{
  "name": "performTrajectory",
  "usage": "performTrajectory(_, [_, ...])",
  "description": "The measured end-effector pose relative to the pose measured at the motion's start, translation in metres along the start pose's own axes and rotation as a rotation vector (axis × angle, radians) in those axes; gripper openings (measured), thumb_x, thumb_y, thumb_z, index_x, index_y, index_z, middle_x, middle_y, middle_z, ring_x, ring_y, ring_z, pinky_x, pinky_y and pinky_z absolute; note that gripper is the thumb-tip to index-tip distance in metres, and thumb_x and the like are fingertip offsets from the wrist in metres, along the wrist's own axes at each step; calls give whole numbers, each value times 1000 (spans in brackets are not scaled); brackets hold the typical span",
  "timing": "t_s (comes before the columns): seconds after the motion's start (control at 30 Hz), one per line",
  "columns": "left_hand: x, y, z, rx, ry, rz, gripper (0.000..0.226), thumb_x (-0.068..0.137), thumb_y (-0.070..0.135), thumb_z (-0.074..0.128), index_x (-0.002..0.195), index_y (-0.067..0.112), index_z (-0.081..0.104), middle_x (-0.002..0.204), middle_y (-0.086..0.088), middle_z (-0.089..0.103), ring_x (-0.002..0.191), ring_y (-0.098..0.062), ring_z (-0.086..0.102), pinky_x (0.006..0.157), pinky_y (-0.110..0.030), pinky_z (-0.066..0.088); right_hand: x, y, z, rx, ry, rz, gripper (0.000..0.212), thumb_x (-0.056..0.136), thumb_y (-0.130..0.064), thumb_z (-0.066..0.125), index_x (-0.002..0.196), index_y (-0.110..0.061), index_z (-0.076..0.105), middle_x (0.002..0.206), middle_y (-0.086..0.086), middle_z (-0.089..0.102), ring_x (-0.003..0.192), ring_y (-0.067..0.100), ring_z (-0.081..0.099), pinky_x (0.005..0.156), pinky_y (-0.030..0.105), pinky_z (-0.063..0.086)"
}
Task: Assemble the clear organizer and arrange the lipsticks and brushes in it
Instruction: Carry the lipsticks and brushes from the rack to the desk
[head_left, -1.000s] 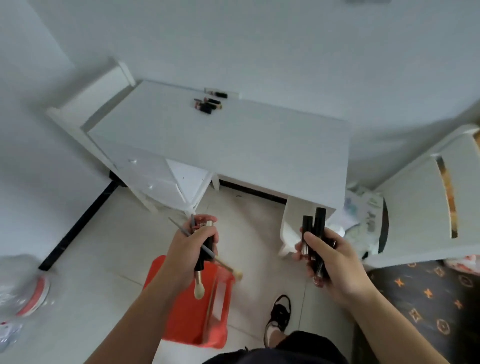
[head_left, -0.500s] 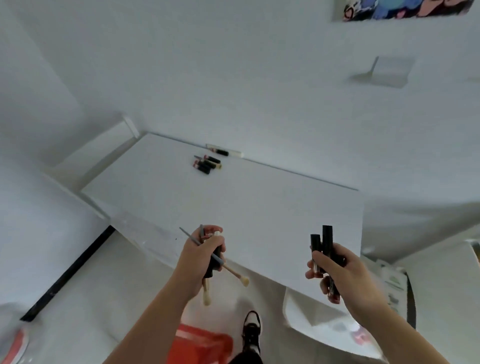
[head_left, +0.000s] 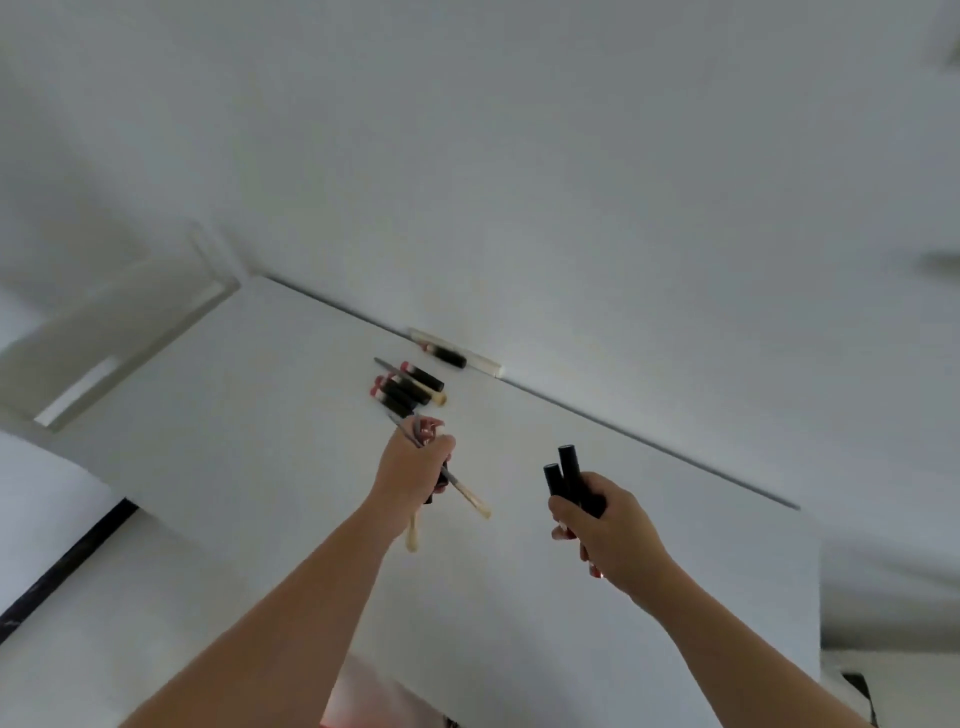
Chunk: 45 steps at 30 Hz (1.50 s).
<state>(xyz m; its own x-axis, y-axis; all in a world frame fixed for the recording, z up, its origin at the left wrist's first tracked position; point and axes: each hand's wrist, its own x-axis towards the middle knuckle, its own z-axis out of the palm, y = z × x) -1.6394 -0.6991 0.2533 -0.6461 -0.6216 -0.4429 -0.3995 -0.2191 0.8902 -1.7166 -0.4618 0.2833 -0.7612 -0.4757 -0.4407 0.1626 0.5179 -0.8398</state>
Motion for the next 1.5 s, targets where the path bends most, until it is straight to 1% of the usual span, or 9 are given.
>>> performTrajectory(0.17, [51,-9,14,61,37,-23,17,86,17,60,102,24,57,74,-12,61,57,-22,58,56,-34,50,87,-3,20,-187,39,-52,3,91,-32,65,93,-31,63,76,3,70,58,11,62,46,22,44])
performTrajectory(0.3, [70,-20,28,50,122,1,16,89,15,61,102,23,57,71,-3,60,48,-5,55,44,-19,45,134,1,33,-374,72,-130,5,94,-31,61,95,-25,60,76,1,62,60,16,57,55,30,45])
performTrajectory(0.5, [77,-28,47,-6,241,81,30,89,14,63,111,34,56,81,-1,68,56,-6,65,46,-22,51,167,-4,56,-601,139,-265,18,98,-32,54,113,-24,60,97,-8,52,82,16,57,66,34,51])
performTrajectory(0.73, [80,-39,55,118,311,240,40,93,8,62,128,25,55,104,6,67,91,-9,65,71,-9,49,174,-3,86,-796,195,-319,24,98,-28,54,120,-21,62,110,-1,53,100,21,45,75,30,44])
performTrajectory(0.8, [82,-39,54,150,307,254,48,92,9,64,136,23,52,118,6,66,109,-10,63,89,-13,52,174,-1,89,-823,209,-346,28,96,-28,57,122,-20,62,112,1,55,100,23,48,81,32,46])
performTrajectory(0.87, [85,-38,54,166,326,254,53,90,11,67,139,22,51,118,11,63,115,-11,61,101,-33,53,175,-1,90,-841,227,-383,31,93,-30,61,123,-21,63,111,1,57,98,24,50,83,34,46])
performTrajectory(0.97, [87,-40,53,217,373,289,52,85,13,70,134,20,55,103,20,57,106,-13,62,99,-47,52,175,-1,91,-858,251,-416,36,91,-34,64,124,-21,63,111,2,59,97,27,51,84,37,43])
performTrajectory(1.17, [88,-45,53,178,390,254,54,88,9,70,136,23,52,119,6,66,114,-15,63,98,-43,55,174,4,96,-817,306,-458,49,86,-29,70,132,-16,61,116,6,61,101,32,55,88,42,45])
performTrajectory(1.5, [81,-47,52,106,446,276,54,90,15,69,130,42,46,118,24,55,118,-8,58,101,-38,53,170,13,104,-774,277,-446,56,90,-40,60,141,-20,50,139,3,53,128,26,46,110,41,37])
